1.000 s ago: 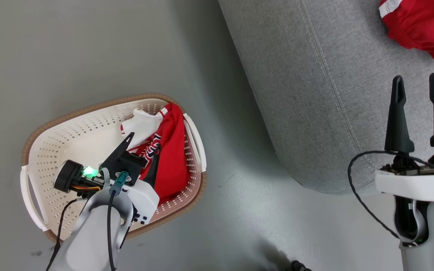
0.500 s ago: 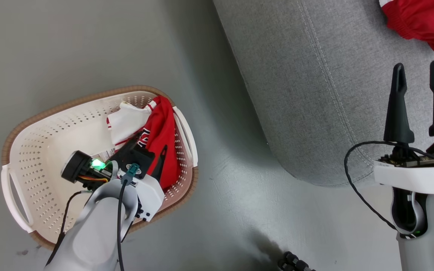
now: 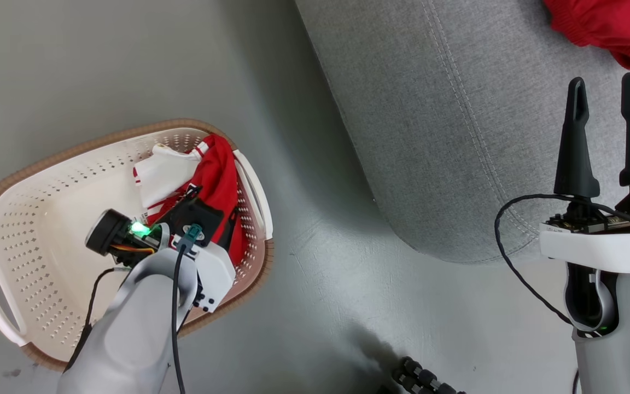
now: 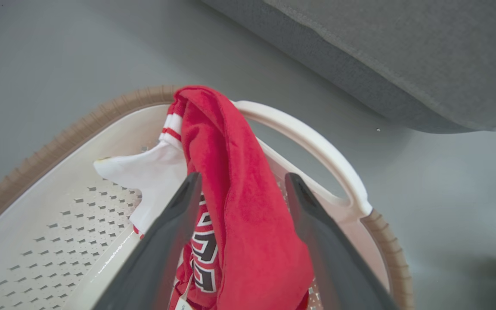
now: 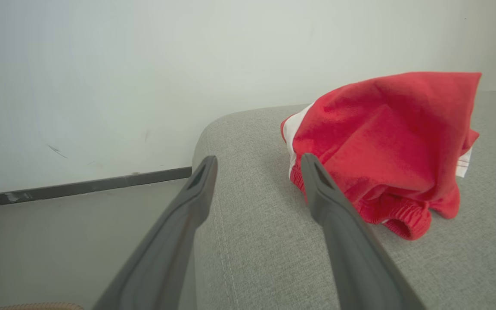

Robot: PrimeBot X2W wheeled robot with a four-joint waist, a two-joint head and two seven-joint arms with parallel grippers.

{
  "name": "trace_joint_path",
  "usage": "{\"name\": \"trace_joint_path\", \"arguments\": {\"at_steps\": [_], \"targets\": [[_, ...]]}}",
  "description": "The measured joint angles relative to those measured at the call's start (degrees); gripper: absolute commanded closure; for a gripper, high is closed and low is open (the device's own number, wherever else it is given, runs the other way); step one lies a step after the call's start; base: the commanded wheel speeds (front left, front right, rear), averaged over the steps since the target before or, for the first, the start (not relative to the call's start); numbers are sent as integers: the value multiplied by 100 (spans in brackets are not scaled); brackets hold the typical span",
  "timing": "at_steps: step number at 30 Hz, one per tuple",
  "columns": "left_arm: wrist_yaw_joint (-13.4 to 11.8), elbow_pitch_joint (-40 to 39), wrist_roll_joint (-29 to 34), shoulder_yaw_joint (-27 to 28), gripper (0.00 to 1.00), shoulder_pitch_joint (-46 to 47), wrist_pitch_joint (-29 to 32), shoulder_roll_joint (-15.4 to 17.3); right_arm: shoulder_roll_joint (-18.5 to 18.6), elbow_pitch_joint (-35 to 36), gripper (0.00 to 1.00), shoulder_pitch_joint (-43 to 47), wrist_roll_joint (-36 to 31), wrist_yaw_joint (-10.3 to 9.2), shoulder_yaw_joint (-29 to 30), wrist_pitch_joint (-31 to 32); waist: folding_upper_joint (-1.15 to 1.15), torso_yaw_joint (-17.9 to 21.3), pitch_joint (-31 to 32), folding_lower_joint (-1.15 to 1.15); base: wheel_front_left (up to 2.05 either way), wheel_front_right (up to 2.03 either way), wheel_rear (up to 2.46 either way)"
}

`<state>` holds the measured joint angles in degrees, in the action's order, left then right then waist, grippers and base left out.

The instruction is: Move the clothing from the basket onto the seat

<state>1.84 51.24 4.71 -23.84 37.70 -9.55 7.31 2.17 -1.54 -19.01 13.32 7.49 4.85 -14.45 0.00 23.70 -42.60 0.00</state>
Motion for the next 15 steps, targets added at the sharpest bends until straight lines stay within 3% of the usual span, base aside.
{"name": "trace_joint_path", "arguments": {"at_steps": [15], "targets": [[-142,472,-53,177,0,277,157,2,-1,-8,0,-5,40,0,-71,0,0,164,-120,0,0,0,0]]}}
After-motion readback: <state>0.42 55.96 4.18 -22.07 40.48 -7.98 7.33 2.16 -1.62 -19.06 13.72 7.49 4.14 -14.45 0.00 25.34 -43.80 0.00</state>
